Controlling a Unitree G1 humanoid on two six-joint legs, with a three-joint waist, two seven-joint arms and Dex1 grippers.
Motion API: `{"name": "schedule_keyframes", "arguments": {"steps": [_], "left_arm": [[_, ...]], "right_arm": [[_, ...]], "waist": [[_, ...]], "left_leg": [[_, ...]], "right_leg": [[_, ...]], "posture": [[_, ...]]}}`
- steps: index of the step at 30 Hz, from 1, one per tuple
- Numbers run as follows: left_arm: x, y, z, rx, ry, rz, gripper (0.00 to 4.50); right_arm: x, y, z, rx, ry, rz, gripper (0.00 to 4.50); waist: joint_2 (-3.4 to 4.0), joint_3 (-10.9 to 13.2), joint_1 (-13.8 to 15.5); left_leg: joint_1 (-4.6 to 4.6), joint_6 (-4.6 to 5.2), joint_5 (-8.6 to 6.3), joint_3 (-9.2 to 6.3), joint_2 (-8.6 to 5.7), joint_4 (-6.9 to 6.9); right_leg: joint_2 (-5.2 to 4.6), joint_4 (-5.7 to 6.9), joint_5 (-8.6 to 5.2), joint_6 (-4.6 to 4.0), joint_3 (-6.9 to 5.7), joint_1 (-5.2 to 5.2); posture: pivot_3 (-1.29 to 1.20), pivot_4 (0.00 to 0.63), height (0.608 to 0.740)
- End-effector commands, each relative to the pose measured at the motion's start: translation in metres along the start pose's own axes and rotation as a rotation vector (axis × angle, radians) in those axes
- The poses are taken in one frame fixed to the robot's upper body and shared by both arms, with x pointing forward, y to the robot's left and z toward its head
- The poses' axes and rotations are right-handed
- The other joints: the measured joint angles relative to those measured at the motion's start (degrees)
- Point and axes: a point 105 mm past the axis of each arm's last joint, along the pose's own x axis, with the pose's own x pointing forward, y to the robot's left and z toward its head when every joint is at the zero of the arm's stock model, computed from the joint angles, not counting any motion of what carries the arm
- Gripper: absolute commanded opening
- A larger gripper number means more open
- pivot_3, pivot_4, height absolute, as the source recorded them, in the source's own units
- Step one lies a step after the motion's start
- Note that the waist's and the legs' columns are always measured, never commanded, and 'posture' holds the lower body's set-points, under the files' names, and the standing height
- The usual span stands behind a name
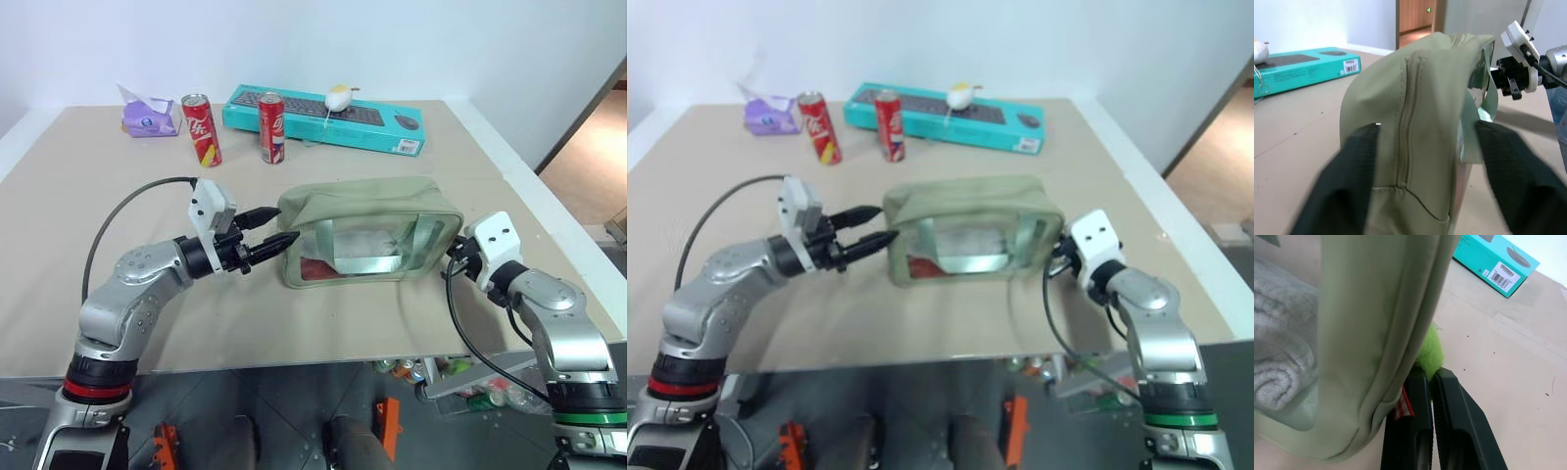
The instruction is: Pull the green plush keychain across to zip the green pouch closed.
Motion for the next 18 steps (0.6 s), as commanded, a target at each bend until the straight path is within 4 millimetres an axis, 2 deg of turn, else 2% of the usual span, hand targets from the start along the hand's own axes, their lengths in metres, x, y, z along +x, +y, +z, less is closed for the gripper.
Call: {"name": "schedule_keyframes", "arguments": {"steps": [1,4,6,11,13,15,18], "left_arm": [[0.004,0.001,0.012,0.053,-0.043,-0.008,1.35],[0.007,0.0,0.013,0.056,-0.045,-0.021,0.39],[0.008,0.0,0.013,0.061,-0.046,-0.027,0.05],[0.009,0.001,0.016,0.074,-0.056,-0.029,0.05],[0.009,0.002,0.017,0.073,-0.058,-0.028,0.05],[0.007,0.002,0.017,0.073,-0.058,-0.025,0.05],[0.008,0.002,0.017,0.074,-0.059,-0.022,0.05]], "right_arm": [[-0.005,-0.007,0.014,-0.036,-0.041,-0.022,0.0],[-0.005,-0.007,0.015,-0.035,-0.042,-0.024,0.0],[-0.006,-0.007,0.015,-0.034,-0.043,-0.024,0.0],[-0.007,-0.002,0.01,-0.061,-0.03,0.009,0.0],[-0.009,0.007,0.0,-0.117,0.01,0.067,0.0],[-0.011,0.017,-0.011,-0.1,0.025,0.093,0.0],[-0.007,0.022,-0.015,-0.086,0.02,0.09,0.0]], "waist": [[0.0,0.0,0.0],[0.0,0.0,0.0],[0.0,0.0,0.0],[0.0,0.0,0.0],[0.0,0.0,0.0],[-0.01,0.0,0.0],[-0.01,0.0,-0.1]], "left_leg": [[0.0,0.0,0.0,0.0,0.0,0.0],[0.0,0.0,0.0,0.0,0.0,0.01],[0.0,0.0,0.0,0.0,0.0,0.01],[0.0,0.0,0.0,-0.01,0.0,0.0],[-0.02,0.0,0.0,0.0,-0.01,0.0],[-0.02,0.0,0.0,0.0,-0.02,0.0],[0.01,0.0,0.0,-0.01,-0.01,0.01]], "right_leg": [[0.0,0.0,0.0,0.0,-0.01,0.0],[0.0,0.0,0.01,0.01,0.0,0.01],[0.0,0.0,0.01,0.02,0.0,0.01],[0.0,0.0,0.01,0.02,0.0,0.01],[-0.01,0.0,0.0,0.03,0.0,0.01],[-0.02,0.0,-0.01,0.04,0.0,0.01],[0.0,0.0,0.0,0.03,0.01,0.01]], "posture": [[0.0,0.15,0.74],[0.0,0.15,0.74],[0.0,0.15,0.74],[0.0,0.15,0.74],[0.0,0.15,0.74],[0.0,0.15,0.74],[0.0,0.15,0.74]]}}
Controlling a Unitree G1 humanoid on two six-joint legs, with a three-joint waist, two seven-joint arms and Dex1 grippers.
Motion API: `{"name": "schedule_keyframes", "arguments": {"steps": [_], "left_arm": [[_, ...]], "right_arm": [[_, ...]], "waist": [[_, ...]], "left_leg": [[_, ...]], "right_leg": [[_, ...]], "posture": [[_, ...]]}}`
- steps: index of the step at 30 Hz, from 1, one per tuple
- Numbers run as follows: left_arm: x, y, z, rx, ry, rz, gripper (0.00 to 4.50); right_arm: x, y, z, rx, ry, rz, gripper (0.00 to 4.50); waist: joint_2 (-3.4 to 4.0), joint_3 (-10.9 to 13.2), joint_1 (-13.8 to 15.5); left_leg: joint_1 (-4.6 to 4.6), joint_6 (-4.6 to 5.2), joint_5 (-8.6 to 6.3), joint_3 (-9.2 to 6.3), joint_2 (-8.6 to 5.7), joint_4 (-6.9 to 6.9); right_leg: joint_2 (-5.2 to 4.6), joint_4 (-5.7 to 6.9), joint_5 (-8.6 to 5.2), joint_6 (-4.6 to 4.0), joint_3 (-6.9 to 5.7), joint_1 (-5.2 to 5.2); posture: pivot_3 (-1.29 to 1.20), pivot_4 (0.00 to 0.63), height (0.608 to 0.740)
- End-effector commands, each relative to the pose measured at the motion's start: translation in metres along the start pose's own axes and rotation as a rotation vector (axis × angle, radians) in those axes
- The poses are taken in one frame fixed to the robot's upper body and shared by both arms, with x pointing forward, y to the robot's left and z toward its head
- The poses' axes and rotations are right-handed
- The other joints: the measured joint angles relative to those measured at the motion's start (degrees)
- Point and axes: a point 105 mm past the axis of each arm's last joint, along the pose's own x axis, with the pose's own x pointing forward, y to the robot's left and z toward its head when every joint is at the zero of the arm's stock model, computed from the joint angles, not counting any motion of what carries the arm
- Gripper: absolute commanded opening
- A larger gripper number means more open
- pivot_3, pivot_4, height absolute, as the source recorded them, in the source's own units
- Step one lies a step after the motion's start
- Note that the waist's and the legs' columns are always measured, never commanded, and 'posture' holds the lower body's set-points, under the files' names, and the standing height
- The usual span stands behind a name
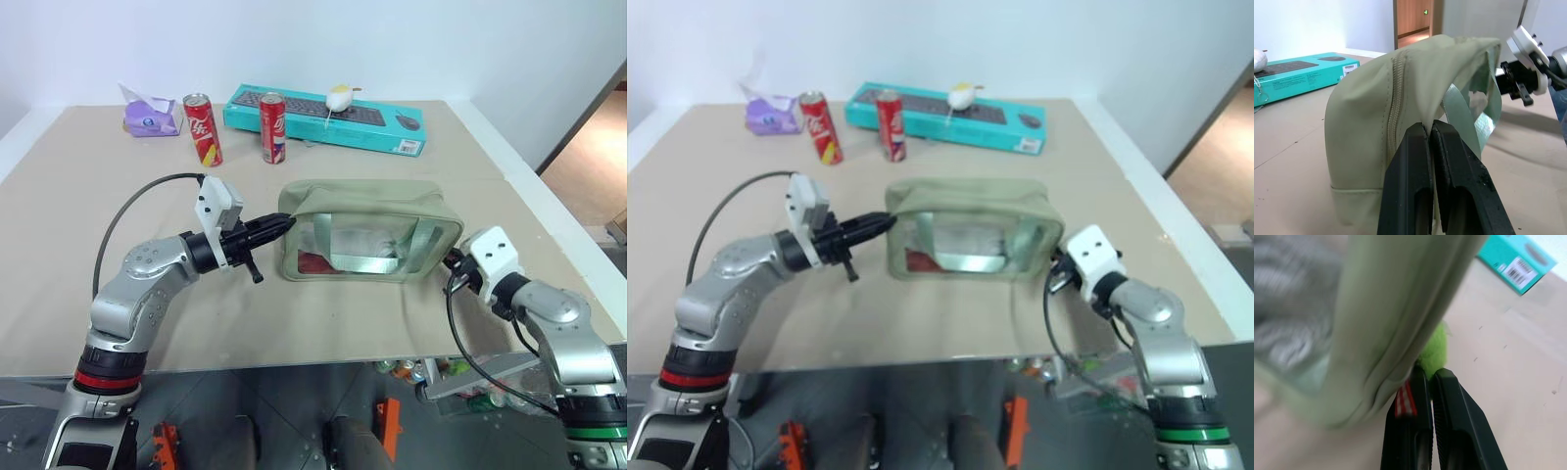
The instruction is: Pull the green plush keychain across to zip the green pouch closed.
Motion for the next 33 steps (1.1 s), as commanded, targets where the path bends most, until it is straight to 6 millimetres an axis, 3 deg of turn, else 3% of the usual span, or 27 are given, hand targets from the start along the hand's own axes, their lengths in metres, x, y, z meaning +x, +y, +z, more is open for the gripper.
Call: {"name": "schedule_keyframes", "arguments": {"steps": [1,10,13,14,23,25,33], "left_arm": [[0.001,-0.001,0.015,0.048,-0.045,-0.006,0.05],[0.0,0.001,0.012,0.033,-0.037,0.006,0.05],[-0.001,0.01,0.012,-0.033,-0.033,0.05,0.0],[0.0,0.012,0.012,-0.035,-0.027,0.054,0.73],[-0.013,0.017,0.024,-0.003,-0.009,0.034,3.82],[-0.02,0.019,0.026,0.005,-0.001,0.035,4.4],[-0.05,0.013,0.019,0.042,0.076,0.073,4.46]], "right_arm": [[0.005,0.006,0.002,-0.008,-0.021,0.009,0.0],[0.012,-0.003,0.018,0.04,-0.092,-0.025,0.0],[0.01,-0.014,0.03,0.098,-0.142,-0.059,0.91],[0.008,-0.016,0.034,0.098,-0.157,-0.055,1.3],[-0.023,-0.03,0.067,0.083,-0.291,0.003,4.46],[-0.03,-0.031,0.073,0.08,-0.314,0.028,4.5],[-0.057,-0.027,0.079,0.093,-0.325,0.101,4.5]], "waist": [[0.0,0.0,-0.1],[0.0,0.0,-0.1],[0.0,0.0,-0.1],[0.0,0.0,-0.1],[0.01,0.0,-0.1],[0.01,0.0,-0.1],[0.01,0.0,-0.1]], "left_leg": [[0.03,0.0,0.0,0.0,0.0,0.0],[0.02,0.0,0.01,0.01,0.0,0.03],[0.02,0.0,0.01,0.0,0.0,0.02],[0.02,0.0,0.01,0.0,0.0,0.02],[-0.01,0.0,0.0,0.0,0.0,-0.02],[-0.01,0.01,0.0,0.0,0.0,-0.02],[0.01,0.0,0.0,0.0,0.0,-0.02]], "right_leg": [[0.01,0.0,0.01,0.0,0.01,0.02],[0.01,0.0,0.07,0.03,0.06,0.02],[0.02,0.01,0.06,0.02,0.06,0.01],[0.02,0.01,0.06,0.02,0.06,0.01],[0.02,0.01,0.03,0.02,0.05,-0.01],[0.02,0.0,0.02,0.02,0.05,-0.01],[-0.01,0.0,-0.01,0.01,0.04,0.01]], "posture": [[0.0,0.15,0.74],[0.0,0.15,0.74],[0.0,0.15,0.74],[0.0,0.15,0.74],[0.0,0.15,0.74],[0.0,0.15,0.74],[0.0,0.15,0.74]]}}
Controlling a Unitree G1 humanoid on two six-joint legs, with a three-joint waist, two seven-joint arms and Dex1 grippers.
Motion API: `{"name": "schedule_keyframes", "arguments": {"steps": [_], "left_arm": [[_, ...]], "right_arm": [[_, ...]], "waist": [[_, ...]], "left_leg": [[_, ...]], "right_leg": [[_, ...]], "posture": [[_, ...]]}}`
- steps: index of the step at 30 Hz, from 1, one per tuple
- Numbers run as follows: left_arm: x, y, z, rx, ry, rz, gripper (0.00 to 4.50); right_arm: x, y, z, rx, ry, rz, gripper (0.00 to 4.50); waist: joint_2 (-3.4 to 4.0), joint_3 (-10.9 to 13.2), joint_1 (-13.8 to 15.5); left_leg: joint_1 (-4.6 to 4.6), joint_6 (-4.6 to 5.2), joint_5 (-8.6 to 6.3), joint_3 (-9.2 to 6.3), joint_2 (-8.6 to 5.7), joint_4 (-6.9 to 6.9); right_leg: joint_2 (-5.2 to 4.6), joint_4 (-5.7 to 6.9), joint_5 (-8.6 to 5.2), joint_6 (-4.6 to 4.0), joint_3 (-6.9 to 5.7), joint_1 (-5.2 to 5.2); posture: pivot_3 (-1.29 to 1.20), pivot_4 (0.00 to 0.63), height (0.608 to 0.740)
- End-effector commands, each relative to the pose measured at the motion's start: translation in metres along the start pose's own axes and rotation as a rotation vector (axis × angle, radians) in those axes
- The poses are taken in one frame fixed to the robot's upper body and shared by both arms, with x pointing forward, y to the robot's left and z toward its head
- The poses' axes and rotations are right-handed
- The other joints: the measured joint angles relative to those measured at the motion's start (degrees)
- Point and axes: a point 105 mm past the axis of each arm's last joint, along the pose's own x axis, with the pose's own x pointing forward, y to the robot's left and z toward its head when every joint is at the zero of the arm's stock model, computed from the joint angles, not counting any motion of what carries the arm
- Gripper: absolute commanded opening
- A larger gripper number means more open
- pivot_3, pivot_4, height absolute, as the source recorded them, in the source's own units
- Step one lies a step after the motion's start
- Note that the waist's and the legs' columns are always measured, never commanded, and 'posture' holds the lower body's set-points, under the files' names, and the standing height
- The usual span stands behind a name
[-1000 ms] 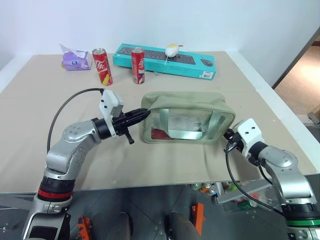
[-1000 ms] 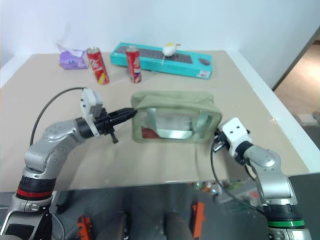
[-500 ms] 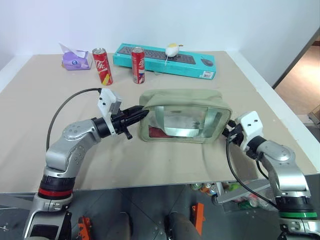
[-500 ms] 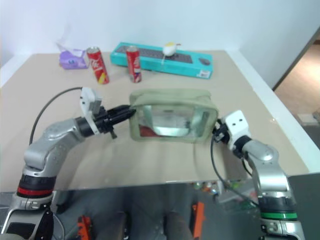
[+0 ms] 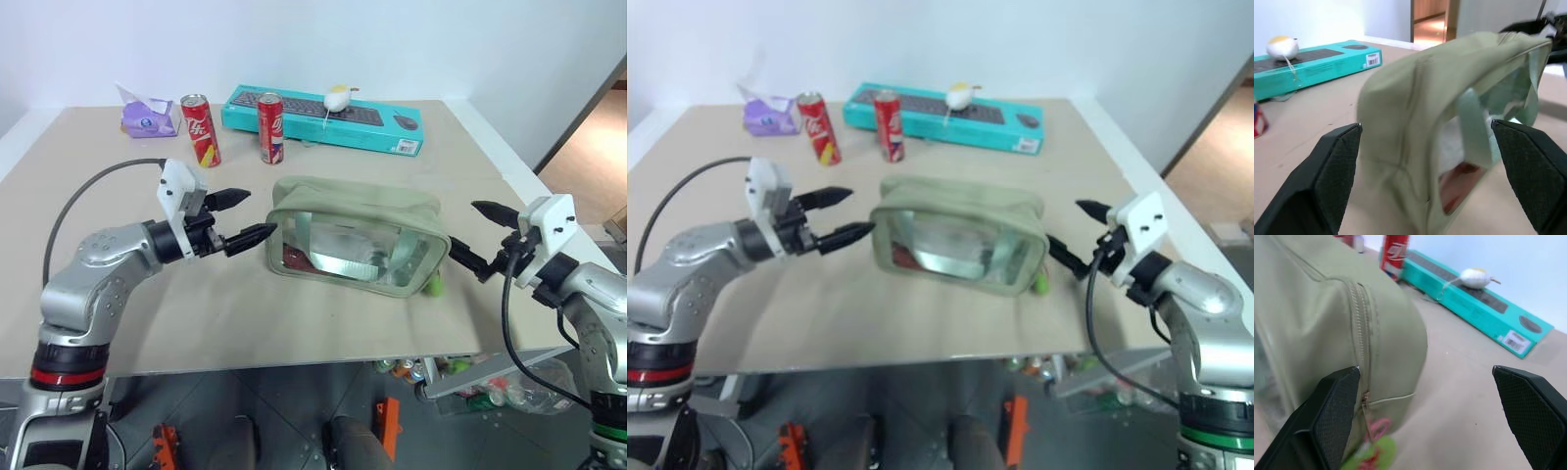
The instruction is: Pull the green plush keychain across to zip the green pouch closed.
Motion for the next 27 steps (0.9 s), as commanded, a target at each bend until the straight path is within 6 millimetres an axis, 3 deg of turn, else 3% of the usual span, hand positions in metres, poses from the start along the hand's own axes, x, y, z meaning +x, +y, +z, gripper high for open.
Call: {"name": "schedule_keyframes", "arguments": {"steps": [1,5,8,16,27], "left_arm": [[-0.015,-0.005,0.007,0.041,-0.013,0.023,4.46],[-0.026,-0.011,-0.005,0.063,0.029,0.058,4.46],[-0.031,-0.016,-0.015,0.058,0.049,0.081,4.46],[-0.034,-0.028,-0.029,0.077,0.066,0.103,4.46],[-0.019,-0.024,-0.032,0.073,0.034,0.095,4.46]], "right_arm": [[-0.015,0.001,0.026,-0.031,-0.057,0.02,4.5],[-0.026,0.006,0.034,-0.018,-0.045,0.058,4.5],[-0.03,0.012,0.026,-0.004,-0.001,0.086,4.5],[-0.048,0.052,0.022,0.044,0.103,0.28,4.5],[-0.021,0.041,0.031,-0.035,0.017,0.239,4.5]], "waist": [[0.0,0.0,0.0],[0.0,0.0,0.0],[-0.02,0.0,0.0],[-0.02,0.0,0.2],[-0.05,0.0,0.1]], "left_leg": [[0.0,0.0,0.0,0.01,0.0,0.0],[0.0,0.0,0.0,0.0,0.01,0.01],[0.05,0.0,0.0,0.02,0.02,0.01],[0.04,-0.02,-0.01,0.04,0.03,0.01],[0.06,-0.02,-0.01,0.06,0.01,0.09]], "right_leg": [[-0.01,0.0,0.0,-0.01,0.0,-0.01],[0.0,0.0,-0.12,-0.22,-0.01,-0.01],[0.0,0.0,-0.14,-0.27,0.02,0.02],[-0.01,0.0,-0.16,-0.3,0.05,0.0],[0.01,-0.01,-0.13,-0.3,0.09,-0.01]], "posture": [[0.0,0.15,0.74],[0.0,0.15,0.74],[0.0,0.15,0.74],[0.0,0.15,0.74],[0.0,0.15,0.74]]}}
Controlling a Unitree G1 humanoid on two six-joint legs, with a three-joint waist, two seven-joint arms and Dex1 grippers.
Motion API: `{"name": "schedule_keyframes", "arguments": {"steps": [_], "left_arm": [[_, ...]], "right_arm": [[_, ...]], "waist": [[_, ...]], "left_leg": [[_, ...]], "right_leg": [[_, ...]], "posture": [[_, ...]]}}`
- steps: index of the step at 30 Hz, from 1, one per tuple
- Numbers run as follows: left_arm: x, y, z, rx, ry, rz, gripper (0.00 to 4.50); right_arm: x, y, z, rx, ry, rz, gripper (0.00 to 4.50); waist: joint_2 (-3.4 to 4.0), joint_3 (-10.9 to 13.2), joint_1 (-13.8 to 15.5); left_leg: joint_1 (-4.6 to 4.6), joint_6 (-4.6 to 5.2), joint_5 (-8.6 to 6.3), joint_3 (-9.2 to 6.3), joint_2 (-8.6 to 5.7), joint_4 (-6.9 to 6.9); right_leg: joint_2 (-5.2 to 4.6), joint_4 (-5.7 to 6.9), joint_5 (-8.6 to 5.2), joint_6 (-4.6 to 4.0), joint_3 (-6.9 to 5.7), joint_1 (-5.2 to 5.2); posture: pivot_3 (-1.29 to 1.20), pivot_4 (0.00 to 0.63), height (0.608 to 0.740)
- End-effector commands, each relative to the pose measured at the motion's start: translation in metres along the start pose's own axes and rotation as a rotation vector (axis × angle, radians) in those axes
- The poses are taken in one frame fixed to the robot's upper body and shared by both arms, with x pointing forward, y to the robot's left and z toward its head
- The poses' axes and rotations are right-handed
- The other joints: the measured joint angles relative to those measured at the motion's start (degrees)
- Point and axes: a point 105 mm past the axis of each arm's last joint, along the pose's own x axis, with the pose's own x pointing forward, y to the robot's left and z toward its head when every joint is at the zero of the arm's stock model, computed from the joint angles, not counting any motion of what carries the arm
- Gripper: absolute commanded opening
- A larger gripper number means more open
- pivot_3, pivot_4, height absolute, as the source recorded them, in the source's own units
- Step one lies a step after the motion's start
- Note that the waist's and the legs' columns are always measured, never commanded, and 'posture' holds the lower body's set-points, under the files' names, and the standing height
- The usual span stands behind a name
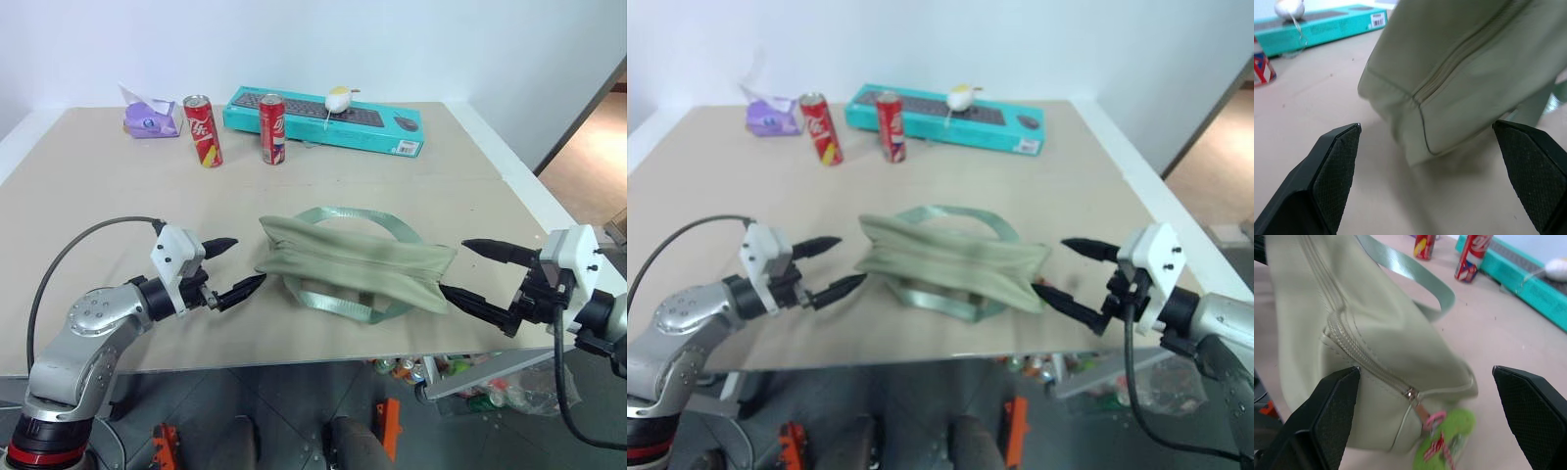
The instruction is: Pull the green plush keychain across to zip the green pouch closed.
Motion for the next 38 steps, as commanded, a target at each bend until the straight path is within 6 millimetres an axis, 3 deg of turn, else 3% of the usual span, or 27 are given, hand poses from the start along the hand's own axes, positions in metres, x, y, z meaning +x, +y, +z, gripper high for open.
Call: {"name": "schedule_keyframes", "arguments": {"steps": [1,12,18,32,38], "left_arm": [[0.002,0.003,0.007,0.031,-0.029,0.005,4.46],[0.008,0.001,0.01,0.031,-0.056,-0.004,4.46],[0.007,0.0,0.013,0.033,-0.068,-0.011,4.46],[0.017,0.006,0.02,0.048,-0.09,-0.028,4.46],[0.011,0.026,0.014,0.108,-0.031,0.073,4.46]], "right_arm": [[0.005,-0.006,0.01,-0.05,-0.031,-0.005,4.5],[0.018,-0.033,0.014,-0.116,-0.022,0.003,4.5],[-0.002,-0.048,0.011,-0.128,0.023,-0.062,4.5],[-0.039,-0.054,0.01,0.009,-0.012,-0.272,4.5],[-0.043,-0.04,-0.004,0.062,-0.01,-0.324,4.5]], "waist": [[0.0,0.0,0.0],[0.0,0.0,0.1],[0.0,0.0,0.1],[0.0,0.0,0.2],[-0.01,0.0,0.2]], "left_leg": [[-0.01,0.0,0.0,0.0,0.0,-0.03],[-0.05,-0.01,-0.02,-0.01,0.01,-0.07],[-0.05,-0.01,-0.02,0.0,0.01,-0.05],[-0.02,-0.01,-0.02,0.01,0.0,-0.02],[-0.04,-0.01,-0.02,-0.02,-0.02,-0.06]], "right_leg": [[0.01,0.0,-0.01,-0.01,0.0,-0.01],[0.04,0.0,-0.05,0.0,0.02,-0.02],[0.04,0.0,-0.04,0.01,0.02,-0.02],[0.04,0.0,-0.02,0.04,0.04,0.02],[0.04,0.0,-0.01,0.13,0.04,0.02]], "posture": [[0.0,0.15,0.74],[0.0,0.15,0.74],[0.0,0.15,0.74],[0.0,0.15,0.74],[0.0,0.15,0.74]]}}
